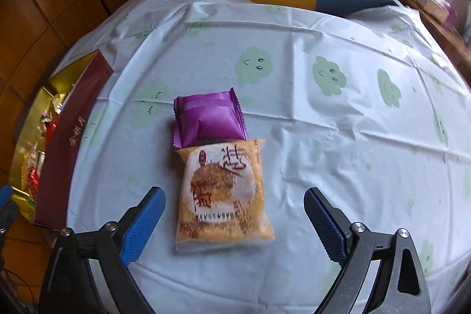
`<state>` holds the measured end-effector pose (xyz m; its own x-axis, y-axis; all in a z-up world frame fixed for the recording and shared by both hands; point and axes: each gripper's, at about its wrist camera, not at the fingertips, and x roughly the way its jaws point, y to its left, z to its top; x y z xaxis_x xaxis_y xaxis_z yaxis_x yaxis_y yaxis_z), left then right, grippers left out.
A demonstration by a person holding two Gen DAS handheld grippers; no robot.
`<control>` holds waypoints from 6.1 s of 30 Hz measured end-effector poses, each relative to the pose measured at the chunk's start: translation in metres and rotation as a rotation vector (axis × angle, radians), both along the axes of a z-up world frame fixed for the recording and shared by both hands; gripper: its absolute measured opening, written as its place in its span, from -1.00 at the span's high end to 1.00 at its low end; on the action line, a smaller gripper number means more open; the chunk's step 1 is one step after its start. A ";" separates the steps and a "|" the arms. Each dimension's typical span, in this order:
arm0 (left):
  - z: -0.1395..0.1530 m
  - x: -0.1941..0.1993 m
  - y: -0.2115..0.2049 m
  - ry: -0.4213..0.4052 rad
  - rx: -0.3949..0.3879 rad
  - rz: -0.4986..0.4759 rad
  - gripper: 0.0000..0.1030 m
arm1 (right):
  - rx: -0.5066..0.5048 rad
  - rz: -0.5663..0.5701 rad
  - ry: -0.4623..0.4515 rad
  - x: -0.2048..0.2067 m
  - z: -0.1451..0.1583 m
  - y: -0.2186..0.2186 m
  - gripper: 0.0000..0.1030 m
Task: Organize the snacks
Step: 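Move both tools back over the table toward the purple packet and pastry bag, then grasp the purple packet with the left tool while the right tool straddles the pastry bag, then close the right tool on the printed pastry bag, then carry the purple packet into the tin with left tool while right holds pastry bag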
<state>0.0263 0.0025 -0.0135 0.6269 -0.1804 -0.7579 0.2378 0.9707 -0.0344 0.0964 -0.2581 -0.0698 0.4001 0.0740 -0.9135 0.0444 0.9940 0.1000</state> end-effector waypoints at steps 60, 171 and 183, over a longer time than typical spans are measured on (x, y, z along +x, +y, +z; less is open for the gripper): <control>-0.069 0.133 -0.220 0.155 0.169 -0.467 0.14 | 0.228 -0.318 0.049 0.014 0.020 -0.121 -0.53; -0.002 0.031 0.152 0.060 -0.244 0.452 0.17 | -0.201 0.081 -0.016 -0.020 -0.017 -0.004 -0.18; -0.017 0.060 0.105 0.131 -0.220 0.330 0.17 | -0.207 0.080 -0.018 -0.021 -0.017 -0.004 -0.18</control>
